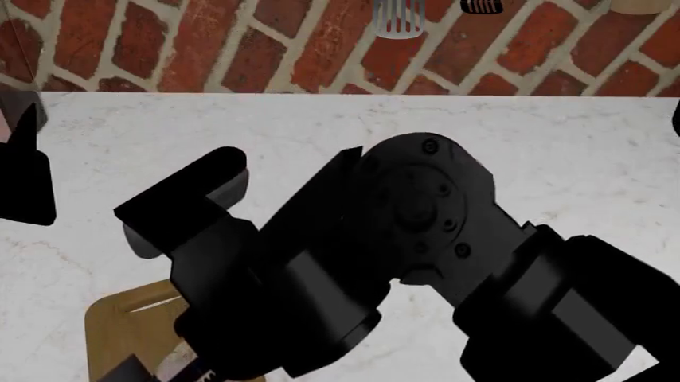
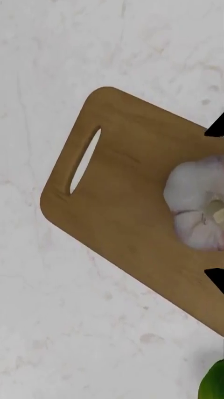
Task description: Clear the non-vegetable object off the cutting board and place the vegetables onto it.
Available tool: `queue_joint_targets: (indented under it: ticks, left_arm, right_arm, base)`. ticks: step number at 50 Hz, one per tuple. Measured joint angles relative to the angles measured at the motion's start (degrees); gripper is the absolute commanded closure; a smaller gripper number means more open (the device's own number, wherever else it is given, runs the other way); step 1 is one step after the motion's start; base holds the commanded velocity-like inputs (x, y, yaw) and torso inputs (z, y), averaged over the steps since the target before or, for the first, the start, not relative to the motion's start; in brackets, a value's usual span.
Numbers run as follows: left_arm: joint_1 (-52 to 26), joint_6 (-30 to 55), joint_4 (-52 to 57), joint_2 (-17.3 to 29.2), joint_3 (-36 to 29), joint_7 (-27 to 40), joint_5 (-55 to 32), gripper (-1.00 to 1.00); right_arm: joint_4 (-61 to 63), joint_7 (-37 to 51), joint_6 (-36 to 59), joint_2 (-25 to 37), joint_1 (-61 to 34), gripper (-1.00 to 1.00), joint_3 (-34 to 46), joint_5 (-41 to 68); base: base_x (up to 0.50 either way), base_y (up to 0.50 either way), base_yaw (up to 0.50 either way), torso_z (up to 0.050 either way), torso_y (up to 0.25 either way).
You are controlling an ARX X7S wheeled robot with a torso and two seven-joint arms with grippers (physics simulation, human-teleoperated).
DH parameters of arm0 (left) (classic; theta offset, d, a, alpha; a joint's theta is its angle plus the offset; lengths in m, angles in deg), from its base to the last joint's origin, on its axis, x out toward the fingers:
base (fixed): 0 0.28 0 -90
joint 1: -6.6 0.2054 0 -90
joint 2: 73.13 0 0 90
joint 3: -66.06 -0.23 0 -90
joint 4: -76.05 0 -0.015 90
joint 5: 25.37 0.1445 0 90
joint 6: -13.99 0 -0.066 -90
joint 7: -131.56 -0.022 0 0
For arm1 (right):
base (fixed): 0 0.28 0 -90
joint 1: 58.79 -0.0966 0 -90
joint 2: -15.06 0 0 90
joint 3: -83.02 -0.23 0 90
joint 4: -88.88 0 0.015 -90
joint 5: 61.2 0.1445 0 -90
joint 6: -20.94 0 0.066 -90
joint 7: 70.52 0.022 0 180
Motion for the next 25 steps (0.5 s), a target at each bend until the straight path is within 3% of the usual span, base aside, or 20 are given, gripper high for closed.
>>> queue_joint_targets:
  ticks: [11, 12, 25]
  left_arm:
    - [-0.01, -0.28, -0.11, 0.19, -0.17, 0.35, -0.34, -1.00]
    - [-0.01, -0.30, -0.12, 0.21, -0.18, 0.39, -0.37, -1.00]
    - [0.04, -0.93, -0.21, 0.49, -0.45, 0.56, -0.65, -1.00]
  right_arm:
    - [0.64, -0.39, -0.55, 0.23, 0.43, -1.00, 1.19, -0.41]
    - [0.70, -0.41, -0.58, 0.25, 0.44, 1.00, 1.30, -0.43]
    - [1.90, 1.08, -1.12, 1.05, -0.71, 1.00, 2.86, 1.09]
  base:
    - [0.00, 0.00, 0.00, 0.000, 0.000]
    - [0.00, 0.00, 0.00, 0.000, 0.000]
    - [0.00, 0.00, 0.00, 0.000, 0.000]
